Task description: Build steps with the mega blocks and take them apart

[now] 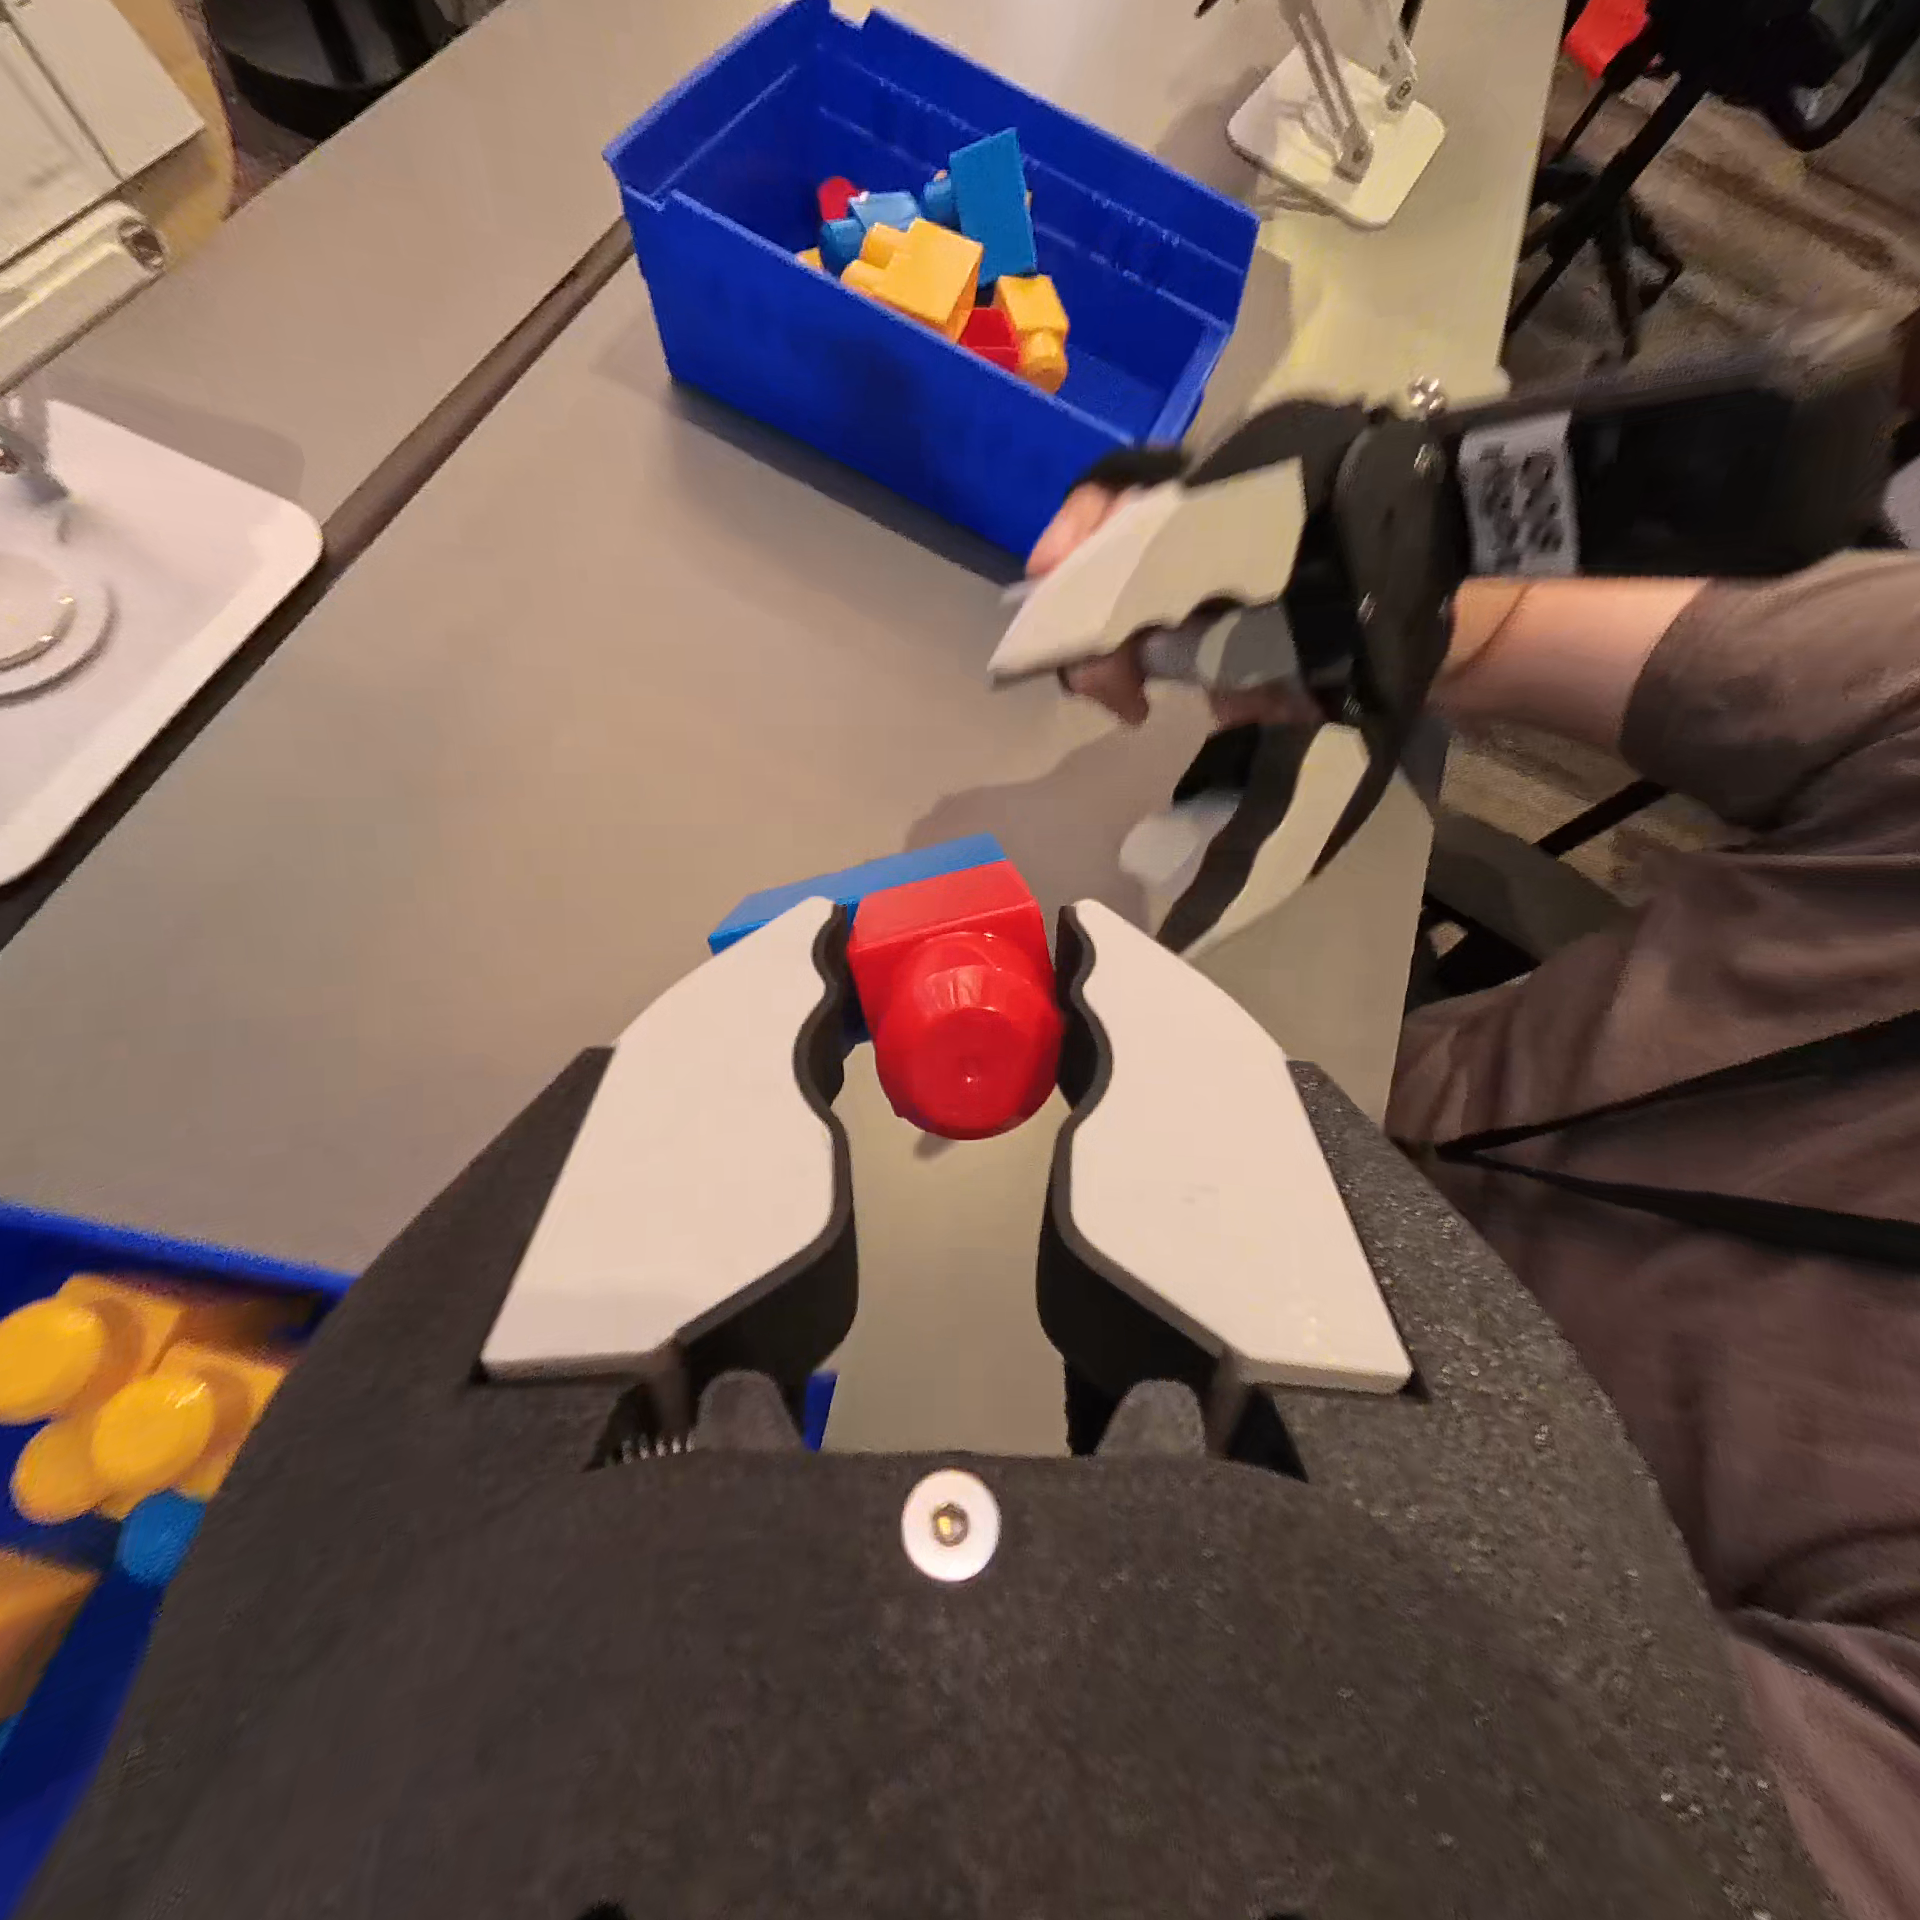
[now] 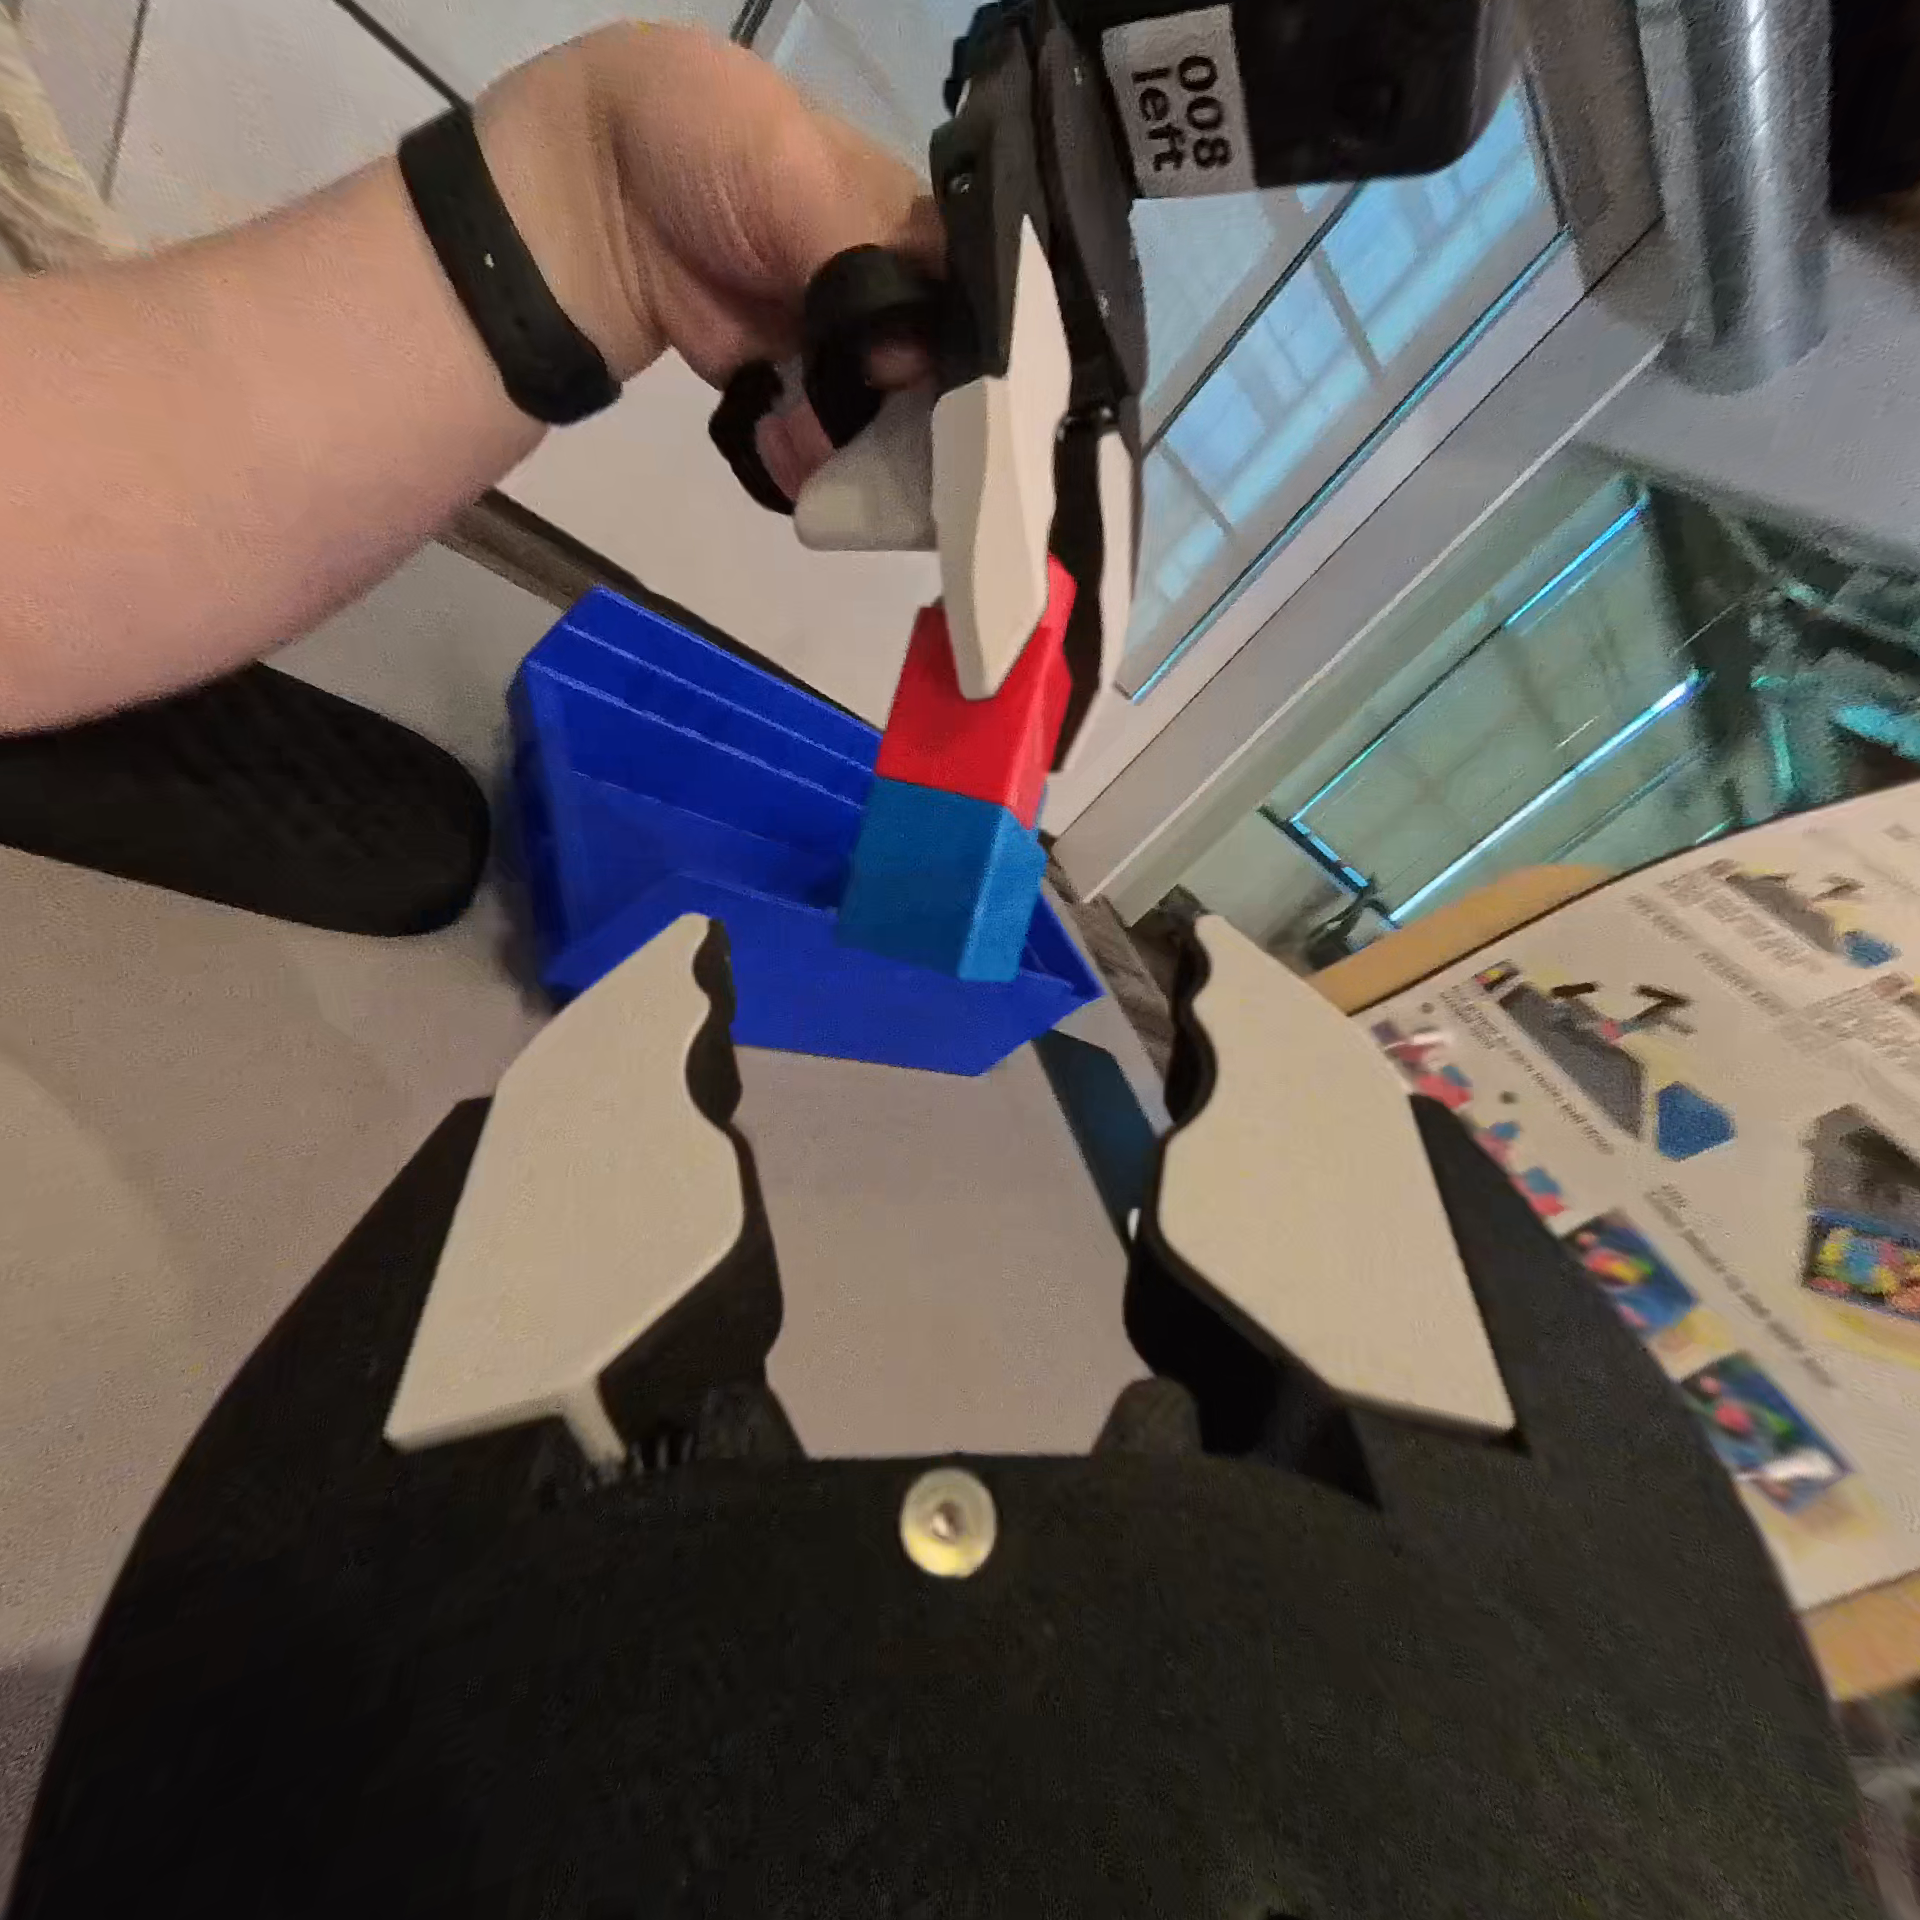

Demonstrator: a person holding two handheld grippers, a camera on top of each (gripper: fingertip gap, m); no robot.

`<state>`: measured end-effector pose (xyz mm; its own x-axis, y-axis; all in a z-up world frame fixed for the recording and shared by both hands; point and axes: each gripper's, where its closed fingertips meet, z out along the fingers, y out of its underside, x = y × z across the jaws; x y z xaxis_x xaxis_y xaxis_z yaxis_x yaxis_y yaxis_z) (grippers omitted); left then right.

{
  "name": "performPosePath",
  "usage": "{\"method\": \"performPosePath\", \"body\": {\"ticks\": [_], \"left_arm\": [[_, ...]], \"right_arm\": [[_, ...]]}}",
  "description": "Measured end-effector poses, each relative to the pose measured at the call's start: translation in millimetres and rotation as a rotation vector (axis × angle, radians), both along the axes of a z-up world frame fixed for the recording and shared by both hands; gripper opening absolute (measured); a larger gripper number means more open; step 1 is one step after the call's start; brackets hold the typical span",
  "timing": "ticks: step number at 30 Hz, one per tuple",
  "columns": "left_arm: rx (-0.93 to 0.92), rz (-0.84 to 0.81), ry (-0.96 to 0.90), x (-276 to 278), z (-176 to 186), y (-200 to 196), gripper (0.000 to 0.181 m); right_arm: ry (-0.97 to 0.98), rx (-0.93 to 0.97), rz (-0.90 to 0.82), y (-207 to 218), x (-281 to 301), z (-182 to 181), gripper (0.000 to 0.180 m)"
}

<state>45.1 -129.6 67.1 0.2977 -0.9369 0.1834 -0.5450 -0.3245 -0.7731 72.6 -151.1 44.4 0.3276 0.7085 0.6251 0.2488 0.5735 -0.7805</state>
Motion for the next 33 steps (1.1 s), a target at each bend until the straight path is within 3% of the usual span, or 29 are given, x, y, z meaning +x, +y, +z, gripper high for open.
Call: {"method": "performPosePath", "body": {"ticks": [5, 6, 7, 10, 12, 16, 21, 22, 23, 27, 30, 33], "left_arm": [[-0.131, -0.073, -0.112, 30, 1, -4, 0.038], [-0.146, -0.097, -0.131, 36, 2, -7, 0.038], [-0.141, -0.113, -0.162, 41, 6, -7, 0.038], [-0.099, -0.219, -0.334, 50, 37, -14, 0.047], [0.021, -0.214, -0.445, 49, 57, -8, 0.065], [0.204, -0.228, -0.509, 44, 55, -7, 0.065], [0.201, -0.26, -0.43, 68, 29, -5, 0.064], [0.201, -0.29, -0.41, 75, 22, -8, 0.055], [0.225, -0.344, -0.418, 80, 21, -13, 0.039], [0.326, -0.278, -0.481, 82, 38, -3, 0.038], [0.299, -0.218, -0.751, 46, 91, -2, 0.038], [0.315, -0.141, -0.787, 12, 105, 9, 0.038]], "right_arm": [[0.05, 0.032, -0.223, 30, 1, -15, 0.081], [0.044, 0.047, -0.25, 34, 4, -18, 0.072], [0.049, 0.056, -0.251, 35, 7, -18, 0.047], [0.095, -0.042, -0.051, 21, 13, -4, 0.038], [0.117, -0.263, 0.042, 23, 20, 5, 0.038], [0.184, -0.701, 0.319, 17, 32, 19, 0.037], [0.08, -0.781, 0.421, 11, 39, 10, 0.038], [0.069, -0.79, 0.435, 9, 38, 8, 0.038], [0.057, -0.802, 0.439, 9, 37, 6, 0.038], [0.085, -0.843, 0.475, 14, 48, 11, 0.038], [-0.024, -0.786, 0.362, 27, 69, 6, 0.037], [-0.19, -0.698, 0.116, 50, 126, 8, 0.038]]}}
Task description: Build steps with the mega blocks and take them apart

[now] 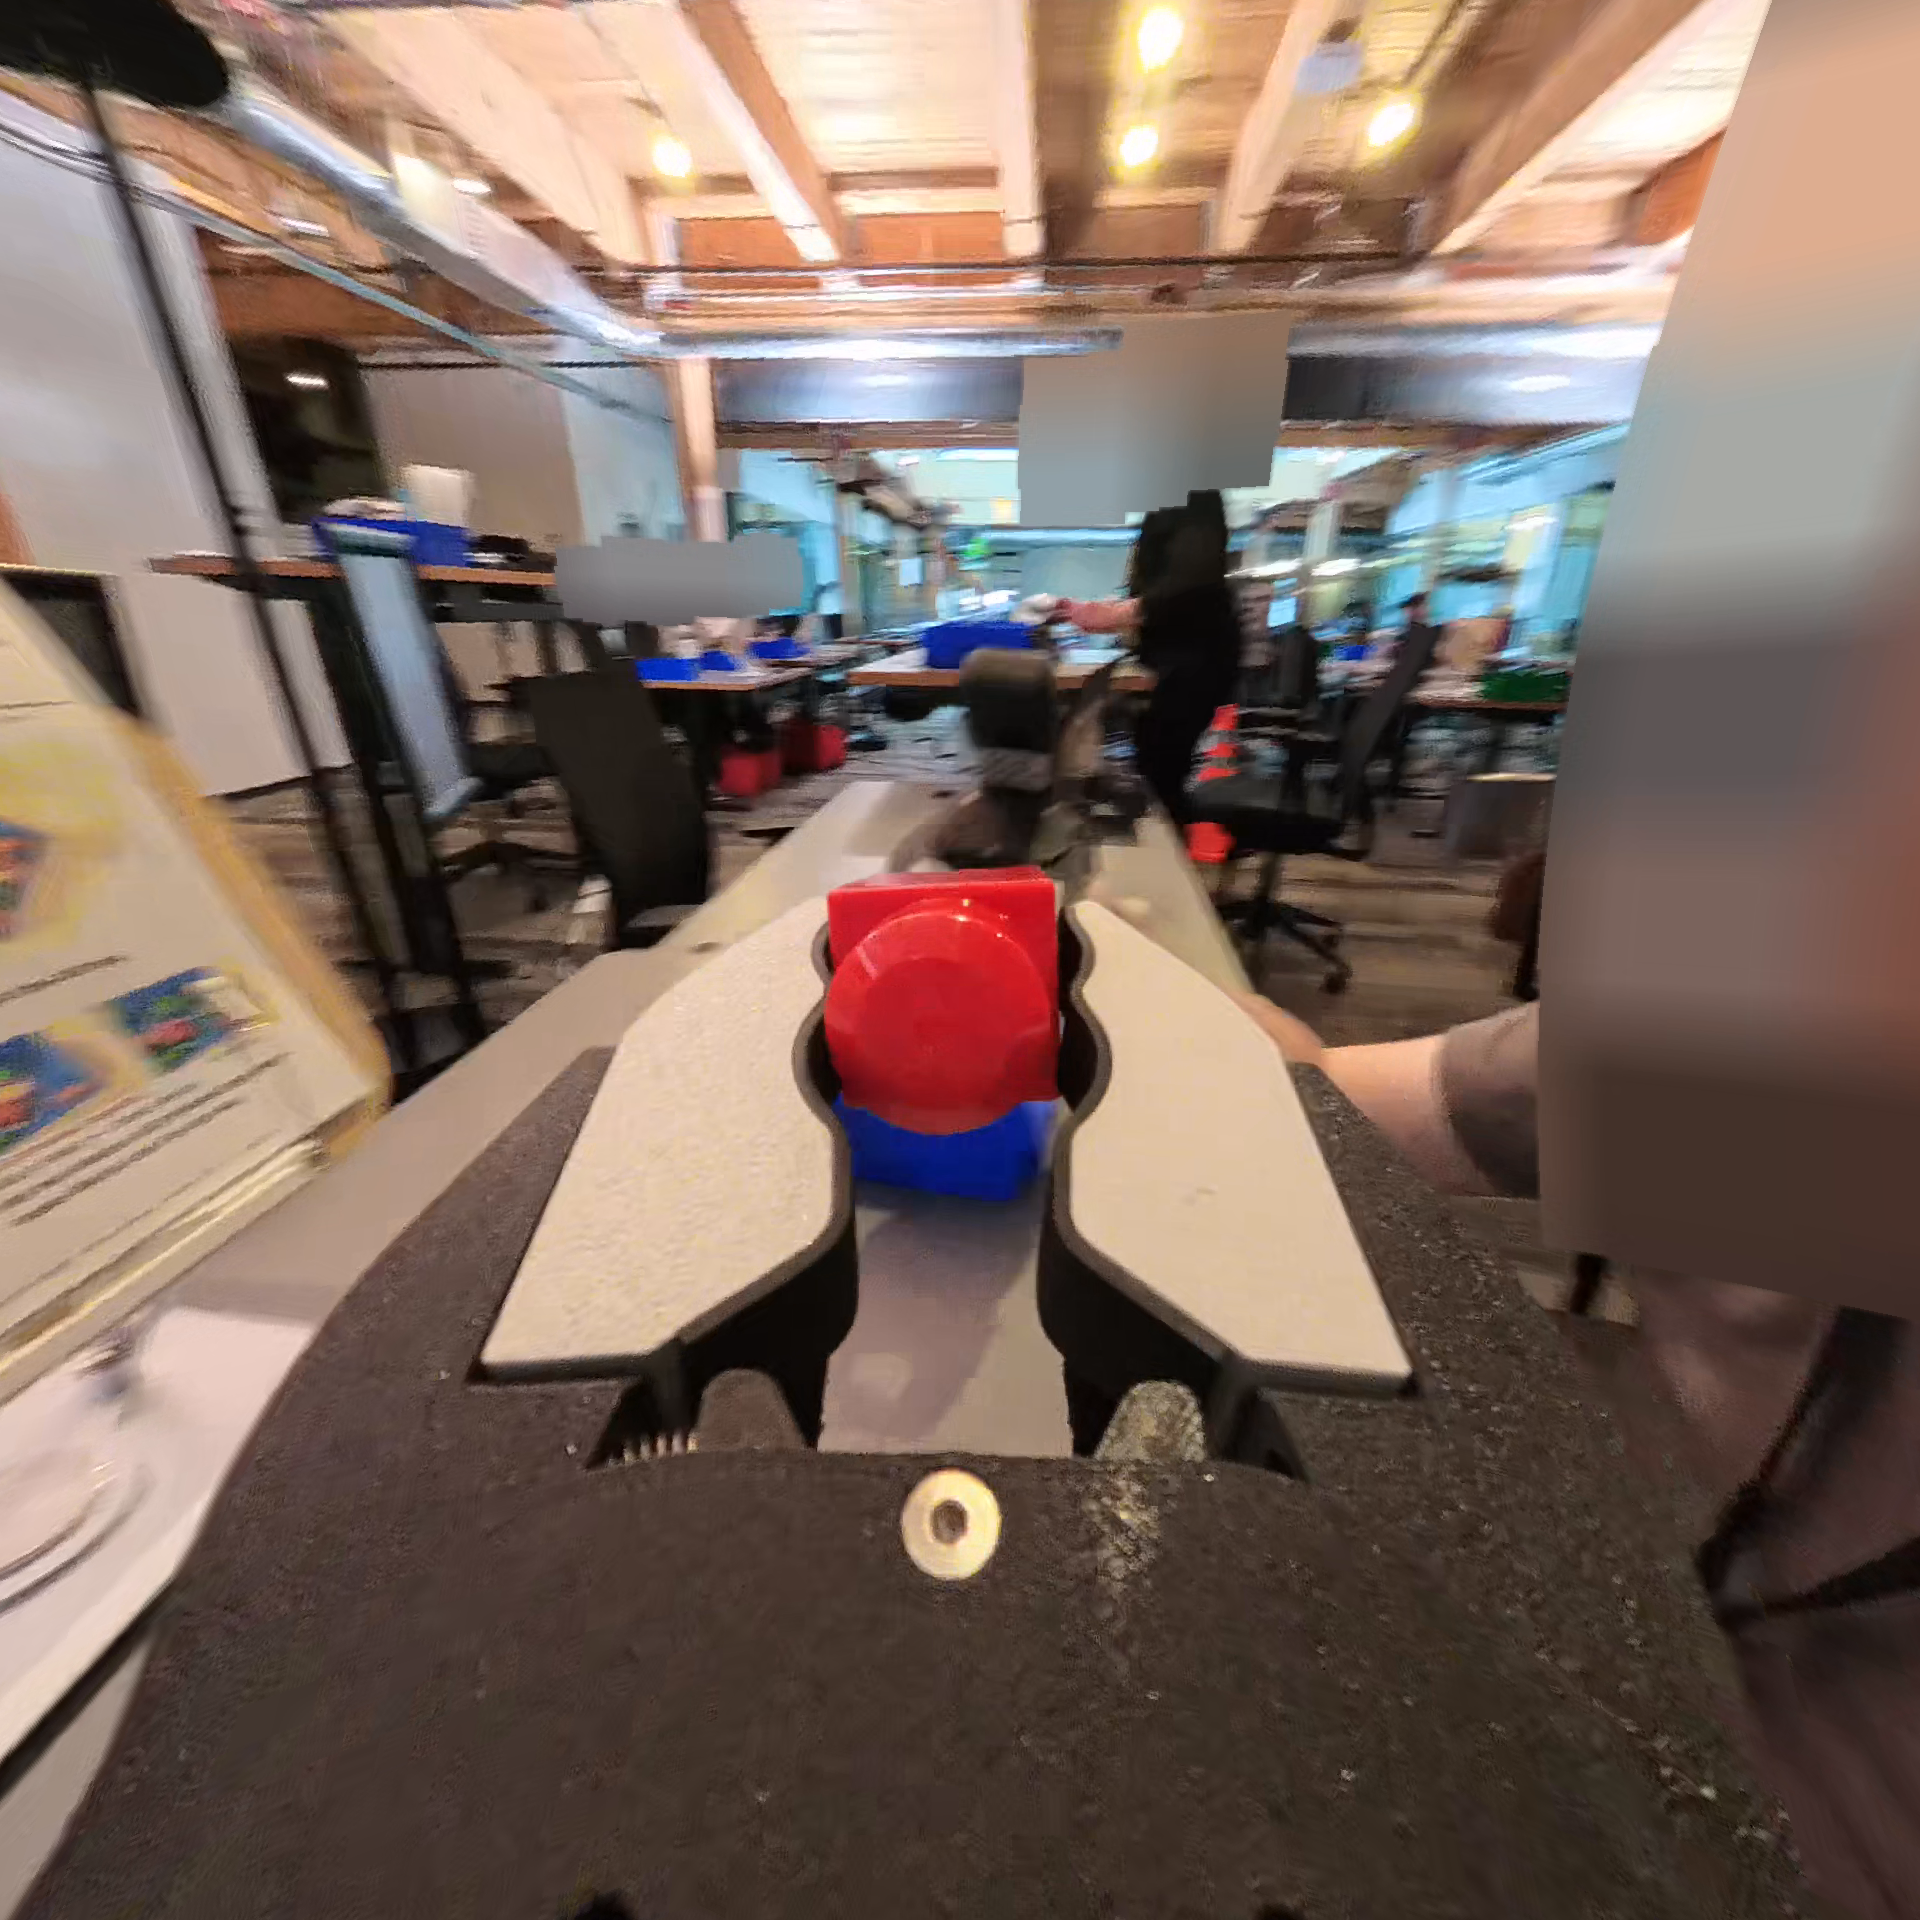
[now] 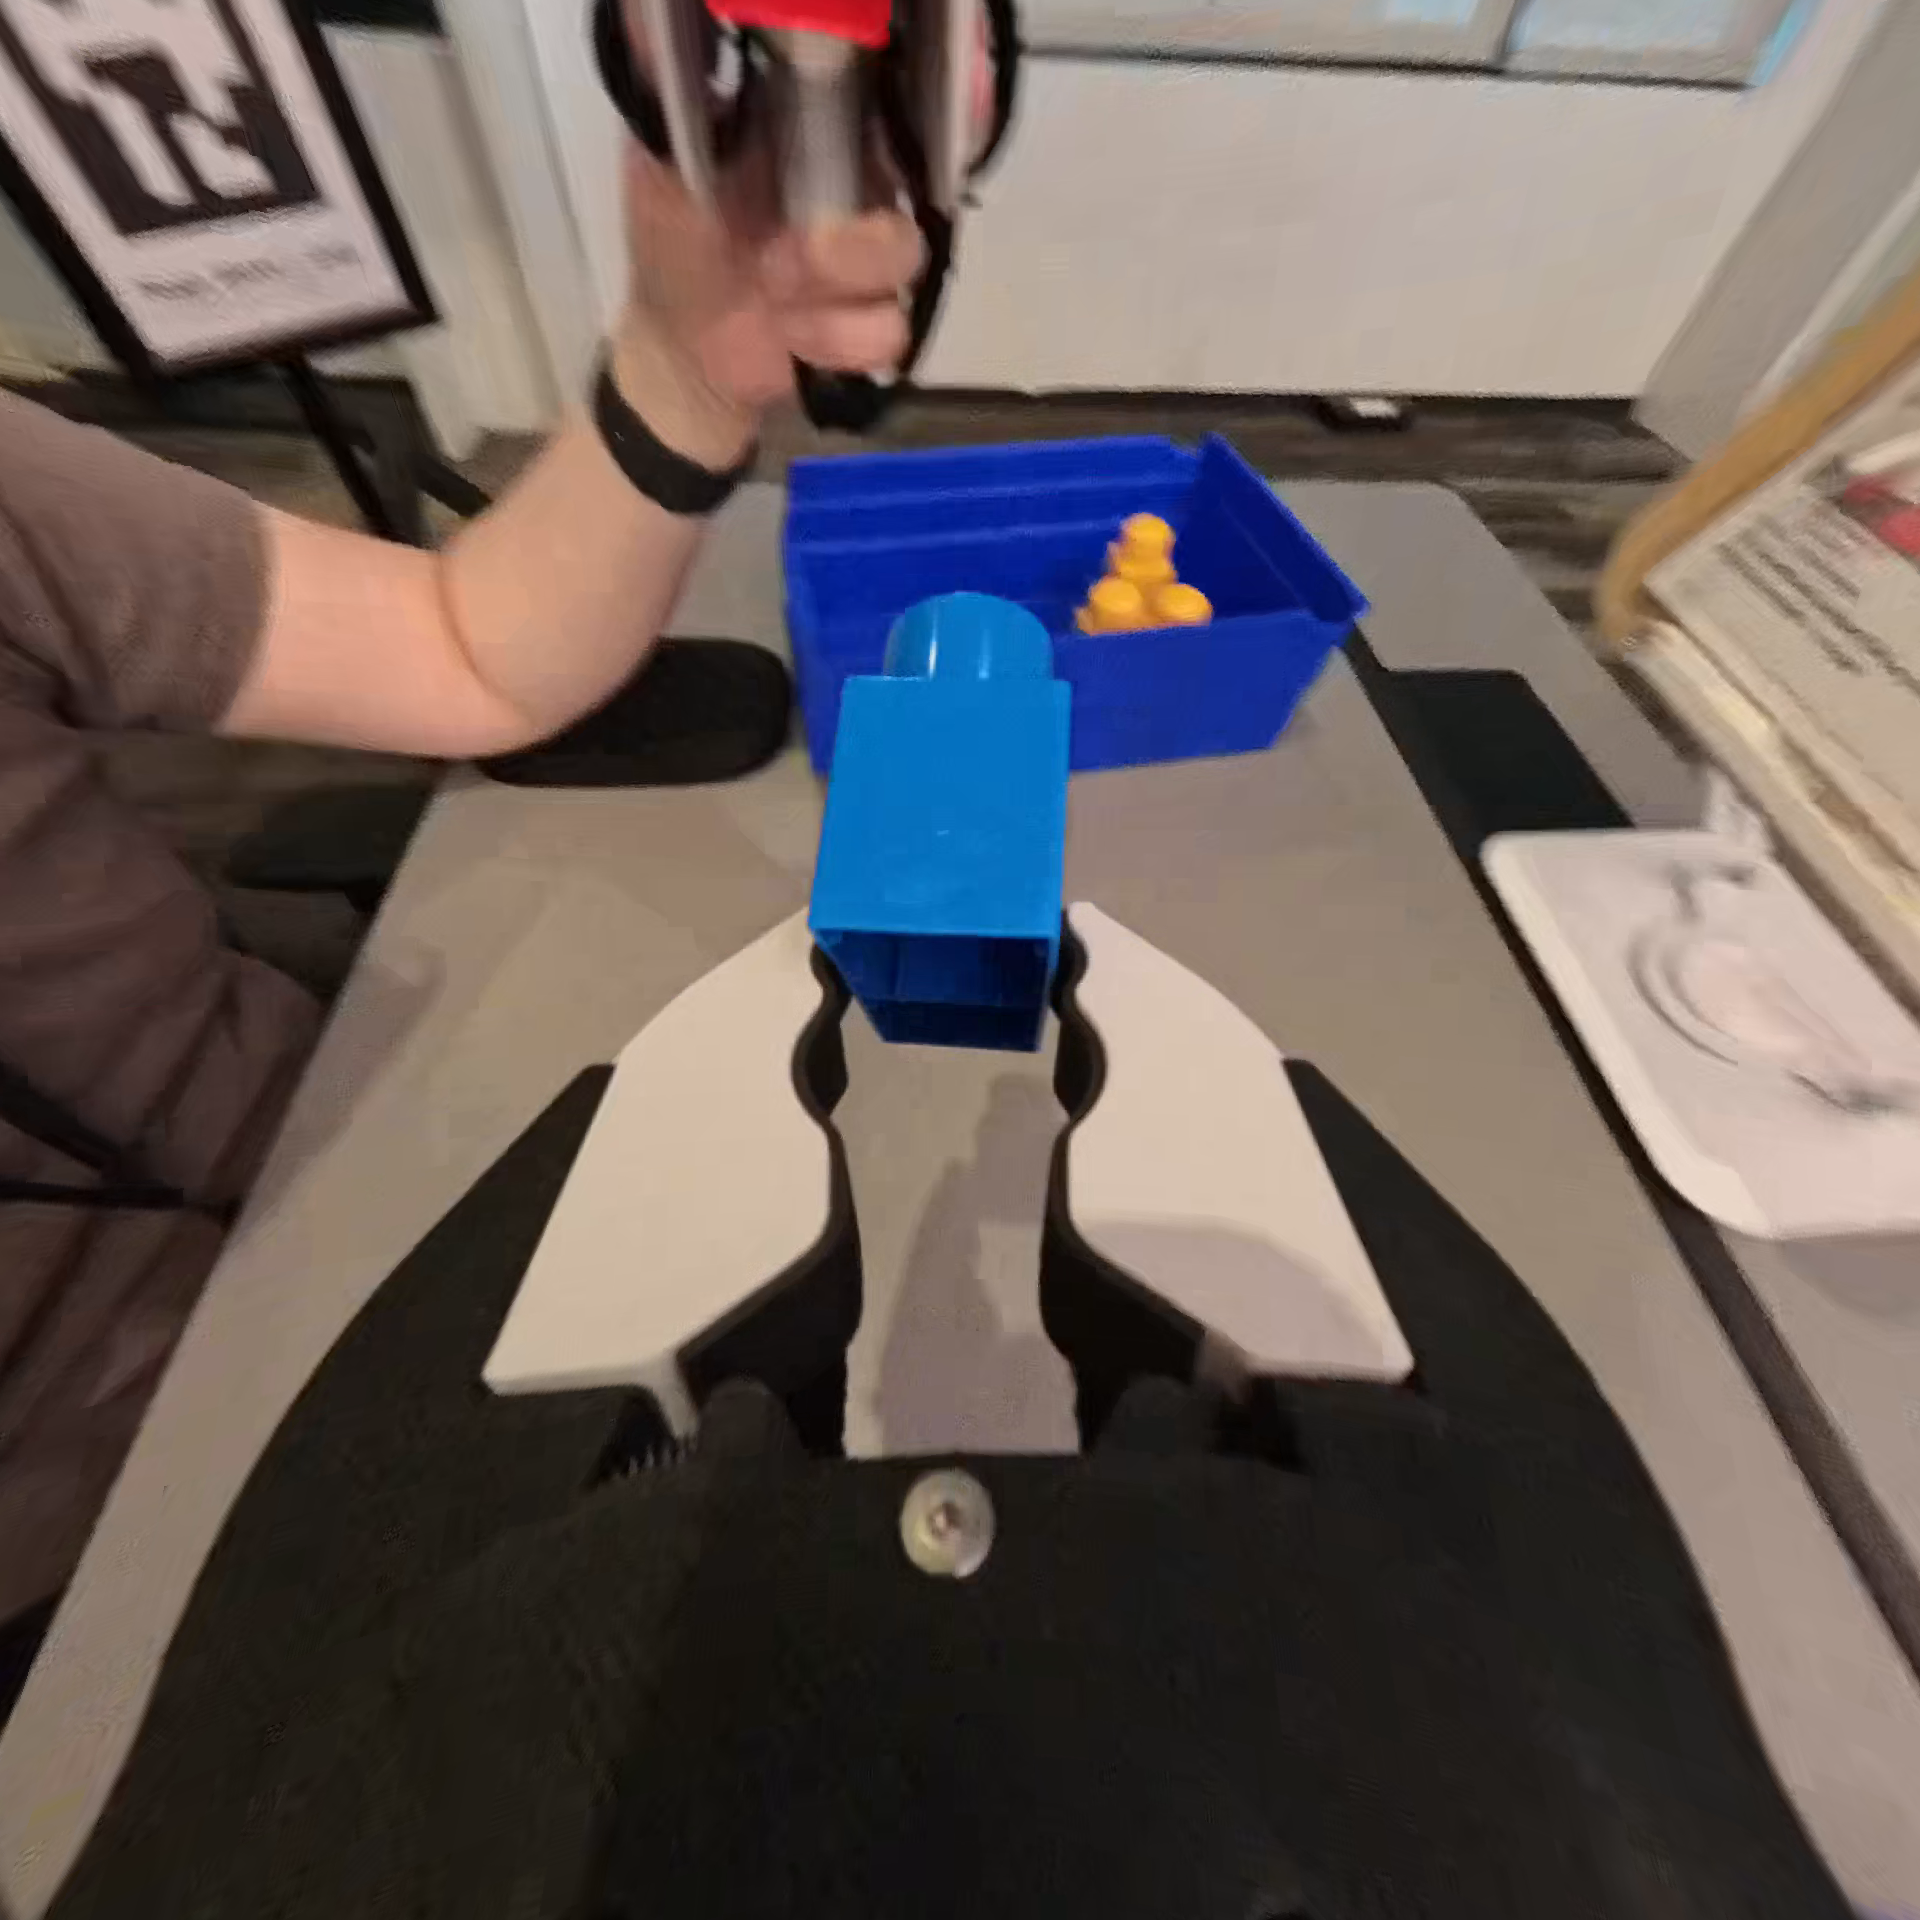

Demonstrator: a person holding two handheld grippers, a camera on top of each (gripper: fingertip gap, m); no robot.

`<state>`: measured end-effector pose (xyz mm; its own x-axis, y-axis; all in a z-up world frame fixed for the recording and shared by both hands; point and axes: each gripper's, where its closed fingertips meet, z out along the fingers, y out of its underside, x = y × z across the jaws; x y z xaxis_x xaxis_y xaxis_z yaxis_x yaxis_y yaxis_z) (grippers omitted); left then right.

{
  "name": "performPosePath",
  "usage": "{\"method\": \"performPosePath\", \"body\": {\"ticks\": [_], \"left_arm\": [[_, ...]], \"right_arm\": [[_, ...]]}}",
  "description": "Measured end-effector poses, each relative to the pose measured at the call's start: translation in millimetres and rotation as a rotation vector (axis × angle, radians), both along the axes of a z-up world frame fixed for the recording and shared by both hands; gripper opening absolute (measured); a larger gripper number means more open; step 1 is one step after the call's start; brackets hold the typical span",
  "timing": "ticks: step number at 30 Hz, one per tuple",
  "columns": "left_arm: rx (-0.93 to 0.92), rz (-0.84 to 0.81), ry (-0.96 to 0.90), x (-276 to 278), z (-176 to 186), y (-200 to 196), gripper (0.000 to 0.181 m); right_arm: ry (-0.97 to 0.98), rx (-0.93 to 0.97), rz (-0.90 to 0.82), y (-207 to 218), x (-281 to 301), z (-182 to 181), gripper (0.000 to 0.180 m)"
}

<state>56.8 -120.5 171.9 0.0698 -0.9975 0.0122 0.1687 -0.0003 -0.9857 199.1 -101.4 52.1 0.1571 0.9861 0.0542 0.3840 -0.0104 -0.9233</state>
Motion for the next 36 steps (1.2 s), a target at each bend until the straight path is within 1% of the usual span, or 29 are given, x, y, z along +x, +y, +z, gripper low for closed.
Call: {"method": "performPosePath", "body": {"ticks": [1, 2, 4, 6, 7, 9, 10, 13, 16, 18, 19, 21, 22, 24, 26, 28, 30, 33, 34, 36], "left_arm": [[0.025, 0.064, 0.019, -5, -2, 7, 0.038], [0.046, 0.09, 0.031, -5, -4, 9, 0.038], [0.042, 0.044, 0.038, 2, -5, 2, 0.038], [0.028, -0.003, 0.07, 14, -11, -4, 0.038], [0.03, -0.01, 0.094, 20, -17, -4, 0.038], [0.031, -0.021, 0.156, 32, -29, -5, 0.038], [0.025, -0.032, 0.18, 38, -35, -7, 0.038], [0.001, -0.074, 0.237, 53, -50, -11, 0.038], [-0.049, -0.071, 0.297, 67, -68, -8, 0.038], [-0.114, -0.099, 0.305, 79, -79, -7, 0.038], [-0.153, -0.122, 0.303, 85, -84, -8, 0.038], [-0.228, -0.158, 0.304, 98, -96, -8, 0.038], [-0.259, -0.169, 0.307, 104, -101, -7, 0.038], [-0.302, -0.178, 0.326, 112, -113, -6, 0.038], [-0.325, -0.197, 0.328, 118, -119, -7, 0.038], [-0.352, -0.195, 0.319, 119, -120, -5, 0.038], [-0.375, -0.199, 0.286, 120, -117, -5, 0.038], [-0.418, -0.238, 0.216, 121, -109, -7, 0.038], [-0.437, -0.245, 0.192, 121, -106, -7, 0.038], [-0.479, -0.254, 0.14, 119, -100, -5, 0.039]], "right_arm": [[-0.08, 0.002, -0.082, 9, 29, -3, 0.038], [-0.148, -0.042, -0.129, 10, 58, -10, 0.038], [-0.271, -0.189, -0.215, 6, 114, -34, 0.037], [-0.401, -0.29, -0.355, 10, 166, -63, 0.037], [-0.42, -0.34, -0.395, 11, 183, -72, 0.037], [-0.428, -0.458, -0.429, 8, 201, -87, 0.037], [-0.464, -0.492, -0.461, 9, 210, -96, 0.037], [-0.571, -0.523, -0.517, 20, 227, -122, 0.038], [-0.601, -0.525, -0.54, 32, 227, -129, 0.039], [-0.568, -0.453, -0.581, 41, 219, -114, 0.042], [-0.543, -0.382, -0.595, 46, 212, -101, 0.044], [-0.502, -0.179, -0.603, 57, 190, -72, 0.047], [-0.485, -0.08, -0.566, 57, 171, -58, 0.046], [-0.444, 0.168, -0.422, 49, 116, -32, 0.045], [-0.358, 0.471, -0.247, 31, 48, -10, 0.052], [-0.29, 0.664, -0.073, -1, -8, -7, 0.054], [-0.273, 0.76, -0.016, -18, -41, -10, 0.058], [-0.194, 0.821, -0.109, -15, -63, 1, 0.058], [-0.172, 0.834, -0.141, -14, -66, 5, 0.055], [-0.153, 0.896, -0.191, -12, -66, 13, 0.041]]}}
